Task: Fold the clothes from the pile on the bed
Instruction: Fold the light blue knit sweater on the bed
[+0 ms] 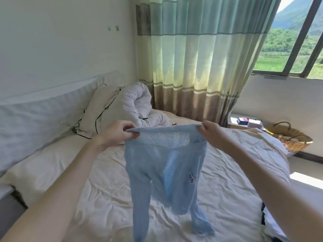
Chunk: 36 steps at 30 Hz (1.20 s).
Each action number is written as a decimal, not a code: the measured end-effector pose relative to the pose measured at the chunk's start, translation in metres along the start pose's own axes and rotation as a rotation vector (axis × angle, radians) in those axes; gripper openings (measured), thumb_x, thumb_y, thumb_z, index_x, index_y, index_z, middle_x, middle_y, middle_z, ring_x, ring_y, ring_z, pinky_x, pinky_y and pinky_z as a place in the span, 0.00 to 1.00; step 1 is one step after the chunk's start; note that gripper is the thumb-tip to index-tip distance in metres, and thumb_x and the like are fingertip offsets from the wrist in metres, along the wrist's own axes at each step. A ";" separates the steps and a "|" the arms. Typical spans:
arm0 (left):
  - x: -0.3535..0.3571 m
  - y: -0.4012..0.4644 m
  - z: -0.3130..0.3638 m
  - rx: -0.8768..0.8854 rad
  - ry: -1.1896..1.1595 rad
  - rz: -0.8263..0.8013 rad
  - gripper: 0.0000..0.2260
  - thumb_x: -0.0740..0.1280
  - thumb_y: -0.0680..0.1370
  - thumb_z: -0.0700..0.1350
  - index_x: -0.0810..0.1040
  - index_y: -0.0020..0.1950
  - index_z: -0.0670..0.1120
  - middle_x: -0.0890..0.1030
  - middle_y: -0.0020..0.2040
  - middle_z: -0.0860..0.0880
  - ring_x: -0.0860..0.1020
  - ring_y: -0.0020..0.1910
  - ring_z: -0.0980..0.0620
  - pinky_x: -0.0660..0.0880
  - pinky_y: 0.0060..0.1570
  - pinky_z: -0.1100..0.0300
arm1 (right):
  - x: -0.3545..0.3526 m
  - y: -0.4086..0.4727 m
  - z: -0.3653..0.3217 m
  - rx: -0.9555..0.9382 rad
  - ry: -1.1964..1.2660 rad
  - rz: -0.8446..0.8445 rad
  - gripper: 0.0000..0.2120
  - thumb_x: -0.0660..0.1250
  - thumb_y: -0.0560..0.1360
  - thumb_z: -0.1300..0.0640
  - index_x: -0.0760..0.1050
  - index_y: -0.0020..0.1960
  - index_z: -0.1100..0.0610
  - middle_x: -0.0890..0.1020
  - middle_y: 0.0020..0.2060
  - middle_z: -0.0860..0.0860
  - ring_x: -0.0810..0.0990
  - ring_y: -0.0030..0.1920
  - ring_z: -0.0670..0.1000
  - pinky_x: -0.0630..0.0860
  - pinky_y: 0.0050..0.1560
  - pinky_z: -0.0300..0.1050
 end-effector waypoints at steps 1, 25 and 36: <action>-0.004 -0.002 0.002 -0.008 -0.049 -0.007 0.01 0.70 0.75 0.39 0.80 0.44 0.41 0.78 0.36 0.52 0.73 0.34 0.61 0.67 0.34 0.72 | 0.003 -0.001 -0.002 0.004 0.048 -0.020 0.16 0.60 0.80 0.58 0.62 0.34 0.57 0.64 0.29 0.49 0.61 0.31 0.47 0.57 0.28 0.37; -0.077 -0.044 -0.020 -0.013 0.151 0.479 0.07 0.67 0.74 0.31 0.81 0.46 0.41 0.79 0.41 0.46 0.74 0.42 0.53 0.66 0.35 0.77 | 0.015 0.007 -0.014 -0.077 -0.185 -0.029 0.10 0.71 0.72 0.60 0.69 0.41 0.55 0.72 0.35 0.47 0.68 0.35 0.48 0.60 0.28 0.33; -0.079 -0.057 0.003 0.171 0.384 0.839 0.07 0.67 0.71 0.33 0.78 0.46 0.41 0.76 0.43 0.48 0.72 0.43 0.50 0.62 0.41 0.65 | -0.005 0.009 -0.033 -0.162 0.059 0.470 0.08 0.59 0.73 0.67 0.66 0.48 0.57 0.75 0.39 0.54 0.72 0.39 0.57 0.69 0.39 0.49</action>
Point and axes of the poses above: each hand's wrist, its own y-axis towards the middle knuckle, its own x-axis out of the palm, z = x × y, the point moved 2 cm from there along y, towards the middle knuckle
